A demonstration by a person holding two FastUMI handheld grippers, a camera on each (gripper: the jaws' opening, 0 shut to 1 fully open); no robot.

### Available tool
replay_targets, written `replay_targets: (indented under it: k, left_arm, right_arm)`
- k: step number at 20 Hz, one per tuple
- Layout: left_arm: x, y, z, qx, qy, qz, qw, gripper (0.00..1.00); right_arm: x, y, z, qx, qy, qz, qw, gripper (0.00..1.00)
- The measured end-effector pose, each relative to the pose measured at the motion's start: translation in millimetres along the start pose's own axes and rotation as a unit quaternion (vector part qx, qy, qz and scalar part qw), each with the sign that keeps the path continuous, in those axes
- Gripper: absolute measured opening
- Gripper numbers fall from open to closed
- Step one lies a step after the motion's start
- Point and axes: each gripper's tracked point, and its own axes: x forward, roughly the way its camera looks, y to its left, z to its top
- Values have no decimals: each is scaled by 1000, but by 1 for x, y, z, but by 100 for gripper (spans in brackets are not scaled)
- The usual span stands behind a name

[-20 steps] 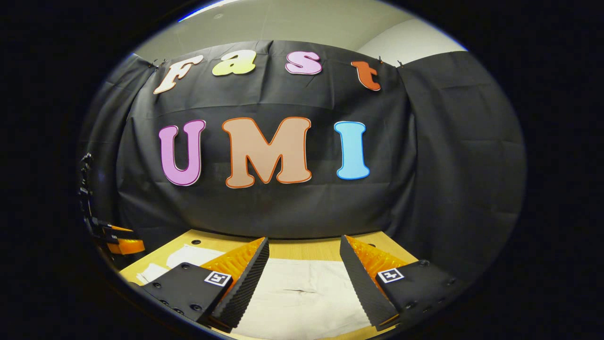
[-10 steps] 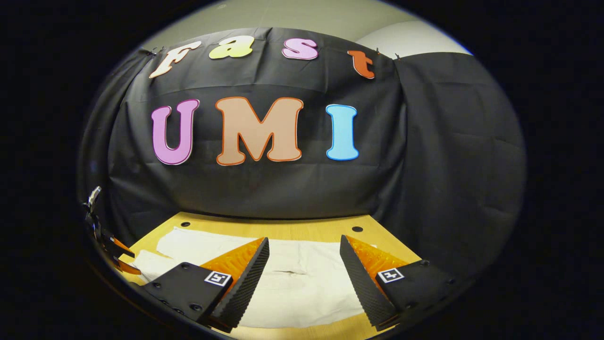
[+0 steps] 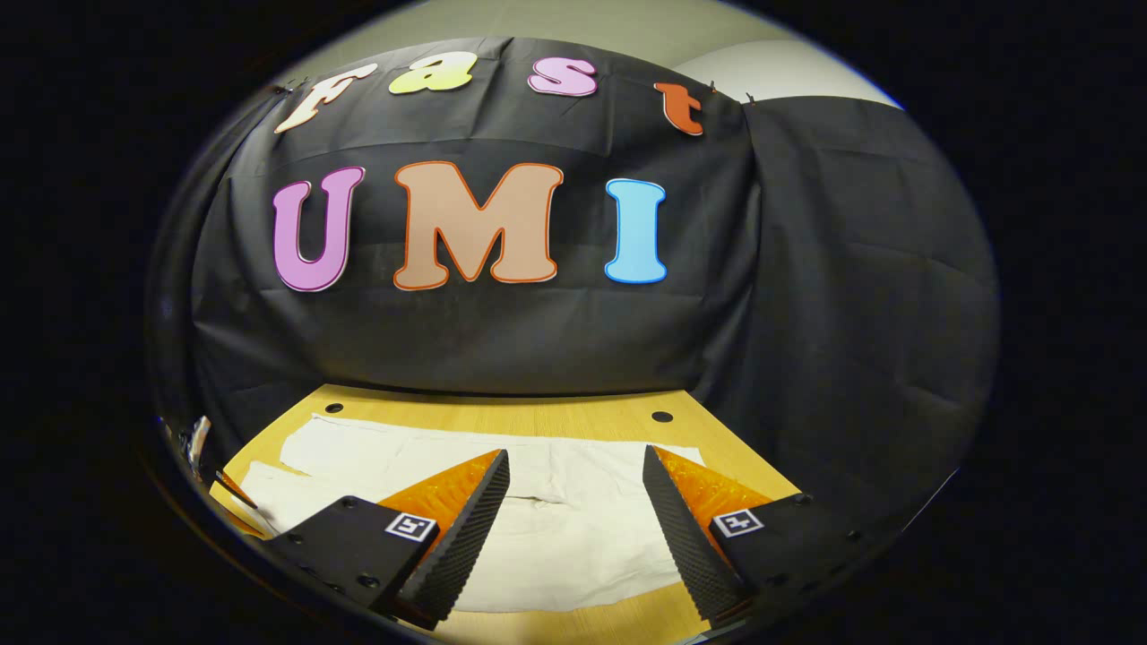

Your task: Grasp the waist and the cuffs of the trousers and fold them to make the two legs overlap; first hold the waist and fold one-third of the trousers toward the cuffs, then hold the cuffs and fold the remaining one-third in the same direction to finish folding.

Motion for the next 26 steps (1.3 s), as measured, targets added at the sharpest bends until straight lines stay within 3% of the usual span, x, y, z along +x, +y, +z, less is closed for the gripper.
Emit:
replay_targets:
  k: [10, 18, 24, 26]
  left_arm:
    - [9, 2, -10, 46, 64, -28, 997, 93]
    - [13, 12, -11, 73, 111, -33, 991, 88]
    - [18, 22, -3, 88, 128, -17, 988, 40]
    - [20, 26, -2, 96, 124, -1, 988, 12]
  right_arm:
    - [8, -7, -20, -10, 26, 0, 1000, 96]
    - [24, 5, -40, -24, 52, 45, 997, 96]
    - [36, 12, -61, -60, 82, 103, 989, 96]
    - [42, 12, -67, -74, 88, 124, 986, 96]
